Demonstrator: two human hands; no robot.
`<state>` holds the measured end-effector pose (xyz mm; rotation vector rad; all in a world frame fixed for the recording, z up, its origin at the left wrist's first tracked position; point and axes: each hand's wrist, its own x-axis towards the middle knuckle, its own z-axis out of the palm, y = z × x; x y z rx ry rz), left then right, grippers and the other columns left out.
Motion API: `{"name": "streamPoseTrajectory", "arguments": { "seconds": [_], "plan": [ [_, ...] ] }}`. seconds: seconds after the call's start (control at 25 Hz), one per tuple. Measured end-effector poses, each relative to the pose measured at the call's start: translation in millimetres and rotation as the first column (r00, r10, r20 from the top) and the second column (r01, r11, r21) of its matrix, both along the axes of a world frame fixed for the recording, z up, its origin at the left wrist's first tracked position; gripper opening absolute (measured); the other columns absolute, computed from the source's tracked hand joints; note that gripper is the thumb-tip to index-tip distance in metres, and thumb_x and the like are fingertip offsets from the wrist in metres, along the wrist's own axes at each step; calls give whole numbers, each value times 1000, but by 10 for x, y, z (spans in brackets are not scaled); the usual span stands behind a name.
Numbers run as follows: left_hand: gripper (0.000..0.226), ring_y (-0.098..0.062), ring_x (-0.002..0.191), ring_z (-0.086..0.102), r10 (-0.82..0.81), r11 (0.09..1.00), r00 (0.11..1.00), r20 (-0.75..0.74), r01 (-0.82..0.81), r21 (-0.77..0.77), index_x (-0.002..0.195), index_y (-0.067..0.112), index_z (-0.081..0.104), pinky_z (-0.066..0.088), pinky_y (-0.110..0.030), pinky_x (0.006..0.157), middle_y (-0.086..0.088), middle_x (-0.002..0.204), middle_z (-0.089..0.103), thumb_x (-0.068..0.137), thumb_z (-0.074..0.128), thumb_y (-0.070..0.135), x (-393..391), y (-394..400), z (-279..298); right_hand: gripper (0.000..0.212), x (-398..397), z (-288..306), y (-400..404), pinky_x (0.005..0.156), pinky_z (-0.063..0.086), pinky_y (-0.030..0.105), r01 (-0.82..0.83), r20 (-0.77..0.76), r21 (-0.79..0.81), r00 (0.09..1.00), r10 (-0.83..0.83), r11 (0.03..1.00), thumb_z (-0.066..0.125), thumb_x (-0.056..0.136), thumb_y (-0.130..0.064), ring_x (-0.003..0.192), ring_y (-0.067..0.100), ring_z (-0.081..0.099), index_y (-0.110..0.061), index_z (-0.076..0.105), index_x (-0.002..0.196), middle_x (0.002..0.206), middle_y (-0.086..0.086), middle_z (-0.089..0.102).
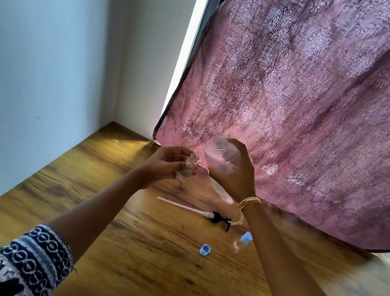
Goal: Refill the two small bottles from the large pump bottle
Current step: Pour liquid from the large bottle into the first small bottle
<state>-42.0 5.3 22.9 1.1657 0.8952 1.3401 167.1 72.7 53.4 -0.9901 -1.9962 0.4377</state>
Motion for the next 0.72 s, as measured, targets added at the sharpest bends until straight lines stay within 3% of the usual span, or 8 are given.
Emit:
{"name": "streamPoseTrajectory", "arguments": {
  "seconds": [0.12,0.2,0.28,0.4,0.56,0.72],
  "plan": [
    [26,-33,95,68,-11,1000,1000,0,11,-27,104,12,66,58,-41,80,-16,100,71,77,68,11,-26,-28,-128,65,5,-166,40,76,55,17,-95,-174,-247,983,52,964,88,63,-20,93,9,67,-16,54,119,109,0,65],
    [23,-28,90,70,-10,999,1000,-19,9,-31,105,11,66,59,-36,74,-13,96,72,83,64,3,-27,-35,-184,53,-6,-215,53,71,57,28,-183,-259,-379,962,86,907,85,61,-24,82,9,69,-15,62,108,97,1,70],
    [22,-20,83,72,-8,999,1000,-13,7,-41,104,10,65,61,-30,69,-5,89,74,87,58,-4,-21,-57,-215,46,-7,-296,41,74,58,43,-288,-363,-471,925,114,834,83,59,-23,82,22,70,-20,65,101,93,7,71],
    [25,-16,80,72,-15,999,999,-28,13,-43,103,12,65,60,-29,67,-1,86,75,87,57,-6,-40,-50,-296,59,16,-464,52,85,54,56,-360,-464,-585,883,64,727,82,55,-19,90,38,66,-13,62,110,100,18,69],
    [26,-14,80,69,-12,998,997,-70,8,-62,103,13,66,58,-34,75,1,85,74,86,60,-5,-72,-39,-443,71,51,-642,145,94,51,61,-299,-334,-687,939,78,662,83,57,-16,103,41,67,-7,57,123,114,21,69],
    [25,-11,80,68,-13,996,998,-59,8,-89,101,13,66,57,-28,75,2,85,74,83,64,-4,-91,-57,-593,66,86,-769,166,95,51,60,-227,-189,-721,974,128,654,86,57,-8,104,35,69,-9,62,119,113,17,72]
  ]
}}
